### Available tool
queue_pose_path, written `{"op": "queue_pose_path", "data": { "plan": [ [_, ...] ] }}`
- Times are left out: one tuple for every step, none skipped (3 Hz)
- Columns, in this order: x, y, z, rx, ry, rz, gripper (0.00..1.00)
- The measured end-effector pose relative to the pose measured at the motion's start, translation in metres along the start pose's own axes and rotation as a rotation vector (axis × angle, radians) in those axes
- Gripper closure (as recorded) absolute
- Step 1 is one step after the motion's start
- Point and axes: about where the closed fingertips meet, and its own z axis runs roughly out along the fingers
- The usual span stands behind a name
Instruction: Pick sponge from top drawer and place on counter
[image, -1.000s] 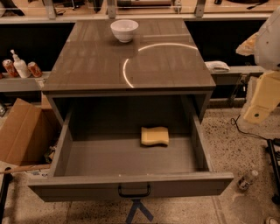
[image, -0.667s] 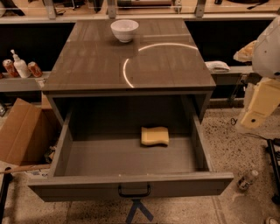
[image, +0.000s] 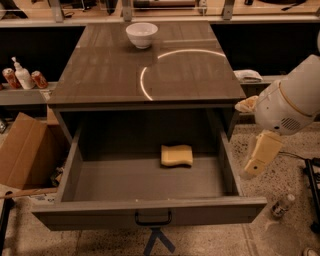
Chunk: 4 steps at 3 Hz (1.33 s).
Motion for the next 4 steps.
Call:
{"op": "queue_pose_path", "data": {
  "plan": [
    [0.0, 0.0, 0.002, -0.004, -0.005, 0.001, 0.0],
    [0.002, -0.004, 0.026, -0.047, -0.06, 0.017, 0.0],
    [0.003, -0.006, 0.04, -0.073, -0.092, 0.027, 0.0],
    [0.003, -0.006, 0.041, -0.074, -0.095, 0.025, 0.0]
  ]
}}
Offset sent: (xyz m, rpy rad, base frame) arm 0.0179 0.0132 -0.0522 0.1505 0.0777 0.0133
